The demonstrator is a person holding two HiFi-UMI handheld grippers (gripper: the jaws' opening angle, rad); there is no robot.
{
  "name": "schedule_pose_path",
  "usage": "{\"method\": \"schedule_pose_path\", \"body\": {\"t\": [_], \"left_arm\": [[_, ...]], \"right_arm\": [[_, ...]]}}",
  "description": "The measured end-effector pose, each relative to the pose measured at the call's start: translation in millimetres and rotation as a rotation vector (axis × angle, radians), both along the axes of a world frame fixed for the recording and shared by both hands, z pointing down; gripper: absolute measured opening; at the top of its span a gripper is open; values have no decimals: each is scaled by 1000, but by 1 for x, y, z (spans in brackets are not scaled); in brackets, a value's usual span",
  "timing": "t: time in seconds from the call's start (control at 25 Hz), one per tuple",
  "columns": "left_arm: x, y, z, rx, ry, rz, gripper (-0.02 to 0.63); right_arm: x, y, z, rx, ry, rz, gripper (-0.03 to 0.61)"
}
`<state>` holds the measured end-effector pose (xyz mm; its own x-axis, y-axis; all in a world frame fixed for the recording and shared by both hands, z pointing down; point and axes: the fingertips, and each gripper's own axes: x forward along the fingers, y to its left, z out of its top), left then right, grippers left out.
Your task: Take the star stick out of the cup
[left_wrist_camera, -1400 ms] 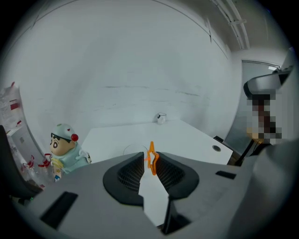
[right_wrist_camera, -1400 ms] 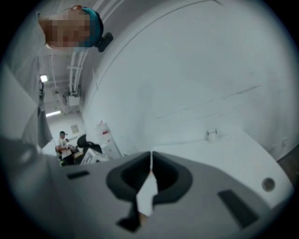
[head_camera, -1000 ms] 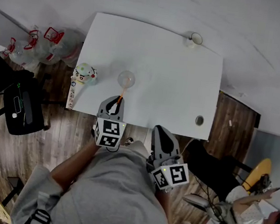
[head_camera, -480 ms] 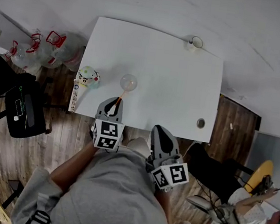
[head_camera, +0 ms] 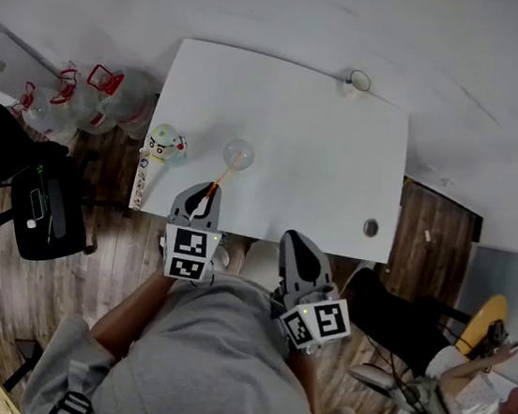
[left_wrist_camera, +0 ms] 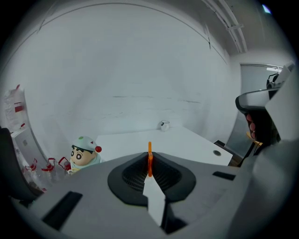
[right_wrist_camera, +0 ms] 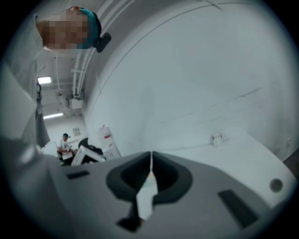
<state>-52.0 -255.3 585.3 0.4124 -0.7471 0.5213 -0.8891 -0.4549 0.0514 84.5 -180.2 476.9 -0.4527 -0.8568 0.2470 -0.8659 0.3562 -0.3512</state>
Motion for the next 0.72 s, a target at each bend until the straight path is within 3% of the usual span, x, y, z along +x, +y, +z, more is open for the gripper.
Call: {"method": "schedule_pose_path", "body": {"t": [0.32,0.72], "left_arm": [[-9,13,-27,41,64,18,44],[-30,22,-75,165,137,27,44]], "right_arm": [[-9,3,-1,6,2,-49,35],[-24,-6,-7,34,8,-116,35]]}}
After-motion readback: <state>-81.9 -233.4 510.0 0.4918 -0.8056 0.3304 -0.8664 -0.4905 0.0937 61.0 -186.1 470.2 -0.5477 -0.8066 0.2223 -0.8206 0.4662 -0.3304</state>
